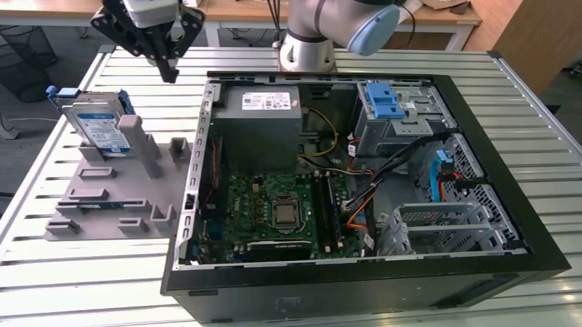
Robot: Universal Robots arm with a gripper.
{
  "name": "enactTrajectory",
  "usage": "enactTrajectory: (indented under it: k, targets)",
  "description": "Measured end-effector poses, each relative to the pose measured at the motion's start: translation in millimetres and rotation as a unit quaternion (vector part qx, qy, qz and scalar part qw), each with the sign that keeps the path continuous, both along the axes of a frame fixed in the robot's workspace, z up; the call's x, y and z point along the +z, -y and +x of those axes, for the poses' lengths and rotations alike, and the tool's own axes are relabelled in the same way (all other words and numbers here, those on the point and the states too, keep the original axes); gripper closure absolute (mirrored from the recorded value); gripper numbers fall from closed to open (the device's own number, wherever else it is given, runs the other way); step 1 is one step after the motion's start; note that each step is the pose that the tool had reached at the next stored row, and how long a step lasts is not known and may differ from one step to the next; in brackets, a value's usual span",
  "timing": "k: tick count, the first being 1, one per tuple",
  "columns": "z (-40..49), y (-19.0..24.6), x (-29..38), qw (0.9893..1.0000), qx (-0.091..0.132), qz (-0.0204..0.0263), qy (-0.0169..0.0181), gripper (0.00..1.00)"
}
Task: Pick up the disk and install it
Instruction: 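Reach for the disk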
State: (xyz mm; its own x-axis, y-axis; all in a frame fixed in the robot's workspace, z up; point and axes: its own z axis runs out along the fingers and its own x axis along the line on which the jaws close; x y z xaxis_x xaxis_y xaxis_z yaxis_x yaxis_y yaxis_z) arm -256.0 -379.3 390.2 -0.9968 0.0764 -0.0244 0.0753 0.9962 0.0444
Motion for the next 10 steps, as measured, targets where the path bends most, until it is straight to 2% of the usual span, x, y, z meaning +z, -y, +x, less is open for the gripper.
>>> enactTrajectory:
  k: [10]
  targets:
    - [-2.9, -0.8, -0.6, 1.0, 0.0, 0.0, 0.0, 0.89]
